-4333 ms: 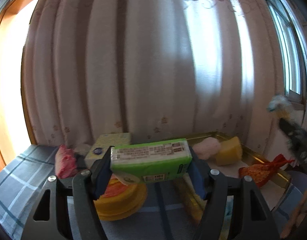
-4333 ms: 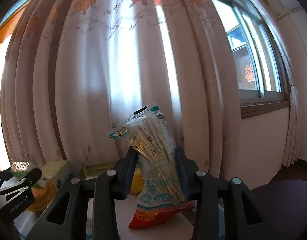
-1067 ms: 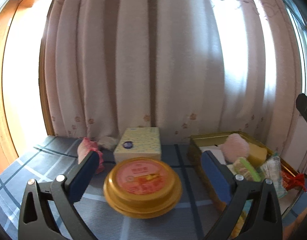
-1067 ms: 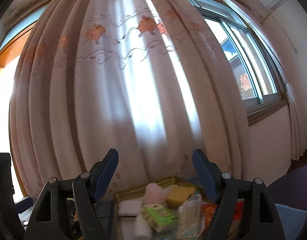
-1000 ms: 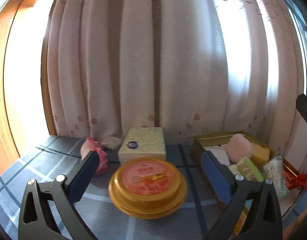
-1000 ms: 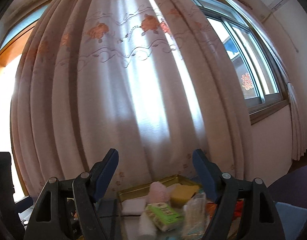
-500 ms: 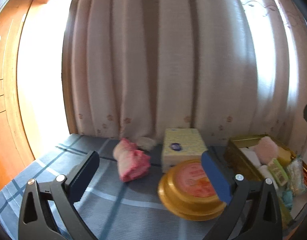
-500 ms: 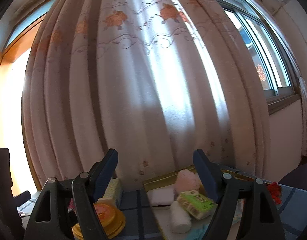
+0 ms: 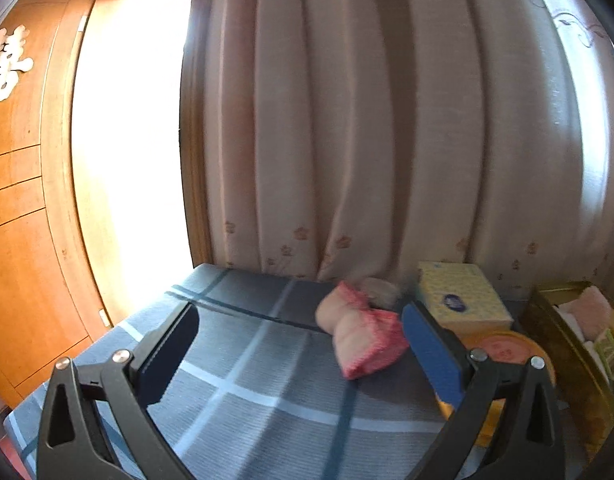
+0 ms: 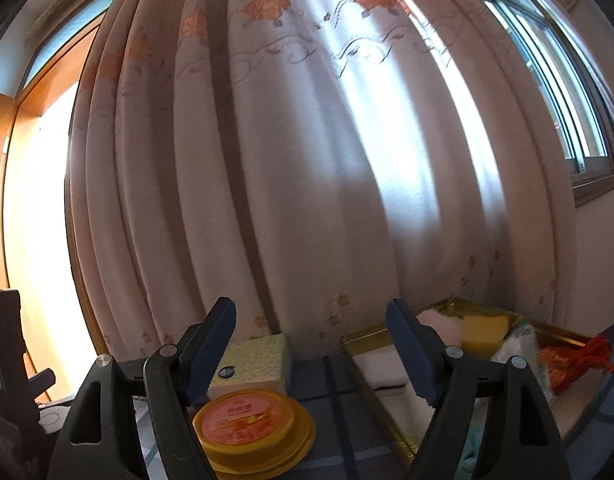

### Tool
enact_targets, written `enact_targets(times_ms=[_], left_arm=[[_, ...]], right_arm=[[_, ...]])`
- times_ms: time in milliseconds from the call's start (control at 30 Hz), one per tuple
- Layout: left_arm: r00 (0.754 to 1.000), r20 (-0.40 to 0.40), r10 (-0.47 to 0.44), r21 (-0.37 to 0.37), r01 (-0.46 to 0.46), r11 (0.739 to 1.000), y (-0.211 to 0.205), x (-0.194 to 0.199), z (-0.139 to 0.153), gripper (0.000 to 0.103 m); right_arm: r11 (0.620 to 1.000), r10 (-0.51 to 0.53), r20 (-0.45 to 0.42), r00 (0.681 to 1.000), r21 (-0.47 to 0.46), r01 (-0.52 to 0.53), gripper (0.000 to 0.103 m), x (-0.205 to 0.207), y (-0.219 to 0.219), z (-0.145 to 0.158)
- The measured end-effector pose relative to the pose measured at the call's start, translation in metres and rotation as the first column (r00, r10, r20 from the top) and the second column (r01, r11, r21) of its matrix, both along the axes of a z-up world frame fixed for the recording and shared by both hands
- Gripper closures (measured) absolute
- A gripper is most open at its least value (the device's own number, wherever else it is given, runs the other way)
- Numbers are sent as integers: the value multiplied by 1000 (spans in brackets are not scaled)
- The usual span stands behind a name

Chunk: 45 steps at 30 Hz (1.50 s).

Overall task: Organize soft objects
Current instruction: 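Grasp the pink-edged white towel with the left gripper and lift it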

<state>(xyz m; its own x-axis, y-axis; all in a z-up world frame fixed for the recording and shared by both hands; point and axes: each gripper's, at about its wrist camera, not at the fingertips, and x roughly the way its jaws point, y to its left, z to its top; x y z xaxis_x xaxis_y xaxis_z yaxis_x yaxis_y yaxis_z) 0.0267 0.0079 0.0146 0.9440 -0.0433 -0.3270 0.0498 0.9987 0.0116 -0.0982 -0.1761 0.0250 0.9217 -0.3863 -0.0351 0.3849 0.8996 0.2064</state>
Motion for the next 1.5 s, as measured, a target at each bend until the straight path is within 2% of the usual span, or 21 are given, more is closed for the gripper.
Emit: enact_targets(times_ms=[367,500,633,767,867,1033,1133,1167,1200,1233,1333,1433,1500], left_arm=[[997,-76,25,-9,-26,1000,11,27,-3,1],[998,-63,18,22,-16,1000,-2,42,-2,1],[986,-163,-39,5,40,999,-23,70,-8,1],[956,-286,-61,14,67,998,-42,97,-22,14],[933,-353,-76,-18,75,997,-46,110,-30,15],[888,-453,-84,-58,65,996,-43,125,-42,25],[848,-509,-146,-104,108,989,-46,133,-53,47],[839,-516,-175,-132,124,983,-44,134,-55,59],[835,-512,-201,-161,136,977,-40,132,-55,64],[836,-508,-209,-172,139,975,-37,130,-55,66],[843,-497,-204,-143,153,978,-31,122,-52,71],[888,-444,-116,-42,109,993,-16,116,-42,72],[919,-393,-32,23,44,999,2,117,-35,72]], right_arm=[[997,74,-49,996,40,-72,24,24,13,-4],[995,95,-68,993,39,-93,24,31,19,-5],[995,89,-47,995,55,-86,24,27,15,-6],[993,95,-51,994,74,-91,24,30,13,-7],[992,100,-63,993,85,-94,24,33,11,-7],[989,99,-57,993,112,-93,24,32,8,-8],[989,98,-65,993,118,-90,24,34,7,-9],[989,97,-66,993,118,-89,24,34,7,-9],[989,94,-68,993,119,-85,24,34,7,-8],[989,92,-70,993,119,-83,24,34,7,-9],[989,87,-79,993,126,-77,24,36,5,-10],[989,72,-86,994,135,-60,24,37,3,-11],[990,64,-90,994,135,-51,24,37,3,-12]])
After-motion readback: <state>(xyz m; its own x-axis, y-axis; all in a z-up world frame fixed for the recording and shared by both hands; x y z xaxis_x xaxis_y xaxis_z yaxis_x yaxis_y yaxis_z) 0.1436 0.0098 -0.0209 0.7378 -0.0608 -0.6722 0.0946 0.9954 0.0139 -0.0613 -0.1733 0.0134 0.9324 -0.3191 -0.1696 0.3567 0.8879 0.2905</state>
